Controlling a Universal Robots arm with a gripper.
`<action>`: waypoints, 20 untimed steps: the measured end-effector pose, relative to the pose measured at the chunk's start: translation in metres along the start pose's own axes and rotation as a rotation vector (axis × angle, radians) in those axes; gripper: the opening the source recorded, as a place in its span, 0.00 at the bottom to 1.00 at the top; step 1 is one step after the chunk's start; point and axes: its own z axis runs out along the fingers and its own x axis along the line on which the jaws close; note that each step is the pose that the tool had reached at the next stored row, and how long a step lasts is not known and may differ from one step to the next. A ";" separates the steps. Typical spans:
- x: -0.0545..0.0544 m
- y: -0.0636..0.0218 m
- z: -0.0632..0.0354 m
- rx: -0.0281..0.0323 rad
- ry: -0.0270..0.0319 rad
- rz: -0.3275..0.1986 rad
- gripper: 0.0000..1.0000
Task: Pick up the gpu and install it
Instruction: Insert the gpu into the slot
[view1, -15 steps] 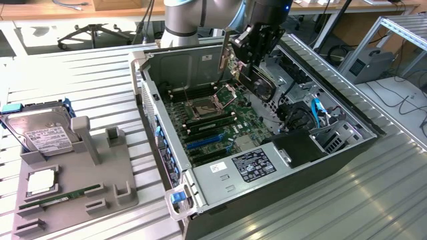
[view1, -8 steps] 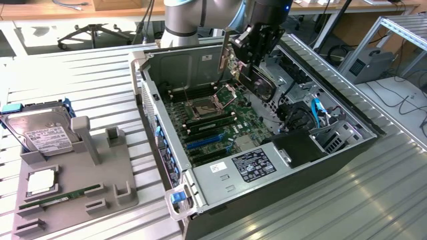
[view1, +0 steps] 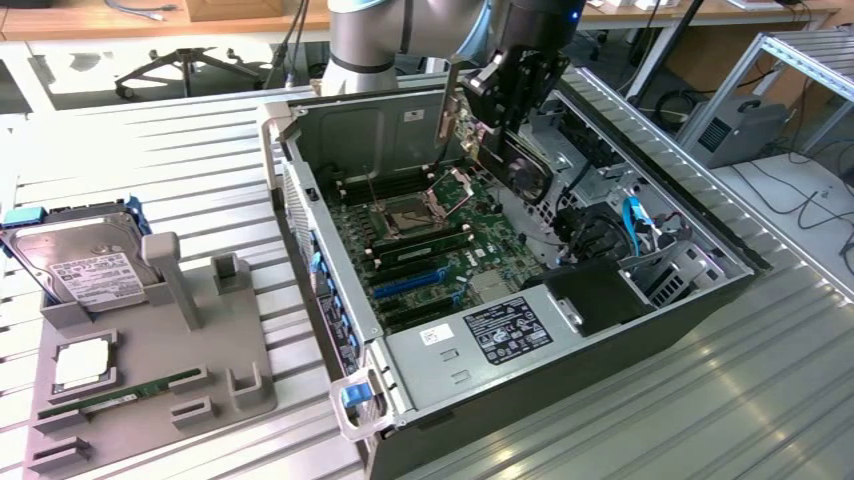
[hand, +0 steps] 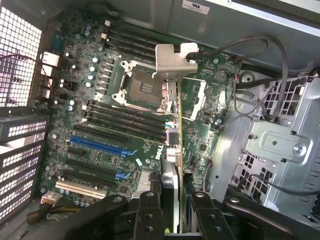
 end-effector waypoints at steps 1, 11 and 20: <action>0.000 0.0000 0.0000 0.0000 -0.0001 -0.001 0.27; 0.000 0.0000 0.0004 0.0019 -0.0035 -0.123 0.27; 0.000 0.0000 0.0006 0.0014 -0.0057 -0.184 0.27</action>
